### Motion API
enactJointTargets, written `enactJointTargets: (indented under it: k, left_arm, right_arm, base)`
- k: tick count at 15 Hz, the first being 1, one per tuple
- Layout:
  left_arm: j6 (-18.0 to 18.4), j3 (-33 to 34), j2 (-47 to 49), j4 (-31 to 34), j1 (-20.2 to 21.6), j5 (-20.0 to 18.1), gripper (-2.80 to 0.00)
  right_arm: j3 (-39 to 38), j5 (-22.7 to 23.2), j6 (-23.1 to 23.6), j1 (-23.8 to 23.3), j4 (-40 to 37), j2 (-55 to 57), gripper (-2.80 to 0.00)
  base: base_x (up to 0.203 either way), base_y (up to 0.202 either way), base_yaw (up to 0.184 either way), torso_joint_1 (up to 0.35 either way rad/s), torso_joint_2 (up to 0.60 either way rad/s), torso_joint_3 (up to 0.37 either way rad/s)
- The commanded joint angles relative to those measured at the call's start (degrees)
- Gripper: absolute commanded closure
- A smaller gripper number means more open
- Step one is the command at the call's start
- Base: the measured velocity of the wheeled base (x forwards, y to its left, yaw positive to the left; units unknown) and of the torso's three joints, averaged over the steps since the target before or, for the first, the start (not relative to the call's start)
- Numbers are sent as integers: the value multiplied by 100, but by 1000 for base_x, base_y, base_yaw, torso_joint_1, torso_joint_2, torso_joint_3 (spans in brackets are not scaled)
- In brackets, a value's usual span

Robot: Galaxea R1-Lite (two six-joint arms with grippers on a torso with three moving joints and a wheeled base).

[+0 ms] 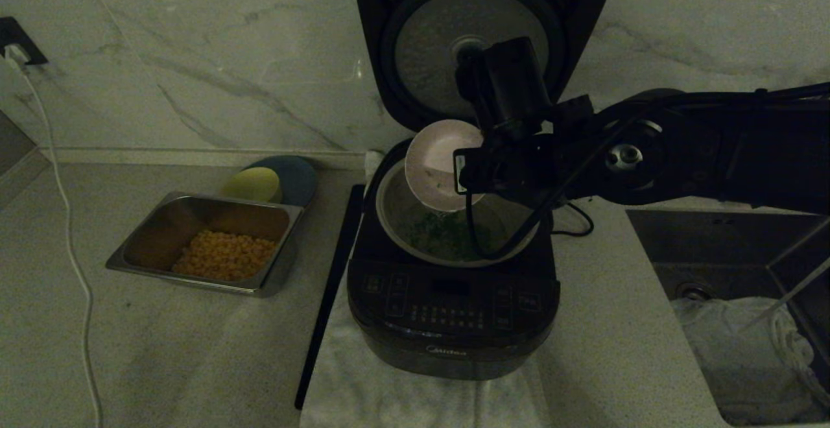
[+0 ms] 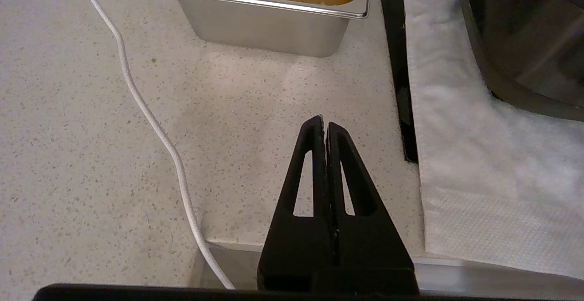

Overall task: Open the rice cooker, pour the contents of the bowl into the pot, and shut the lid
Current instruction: Pour the water from the bowl into the rice cooker

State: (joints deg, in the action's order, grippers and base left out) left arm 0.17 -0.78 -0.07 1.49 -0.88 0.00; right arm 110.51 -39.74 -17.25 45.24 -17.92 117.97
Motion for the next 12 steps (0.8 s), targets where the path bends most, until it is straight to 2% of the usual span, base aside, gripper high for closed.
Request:
enactJointTargets:
  k: [1, 4, 6, 9, 12]
  left_arm:
    - [0, -1, -1, 1, 0, 0, 0]
    - [0, -1, -1, 1, 0, 0, 0]
    - [0, -1, -1, 1, 0, 0, 0]
    - [0, -1, -1, 1, 0, 0, 0]
    - [0, -1, -1, 1, 0, 0, 0]
  right_arm:
    - [-34, -278, 328, 148, 389, -58, 0]
    - [-134, -690, 861, 321, 1070, -108, 0]
    - [-483, -822, 1240, 399, 1777, -144, 0]
    - [-1215, -864, 1985, 410, 3401, -214, 0]
    - [-2003, -868, 2837, 373, 5346, -173, 0]
  base:
    - [0, 0, 0, 0, 0, 0]
    - [0, 0, 0, 0, 0, 0]
    - [0, 0, 0, 0, 0, 0]
    - [0, 0, 0, 0, 0, 0]
    - [0, 0, 0, 0, 0, 0]
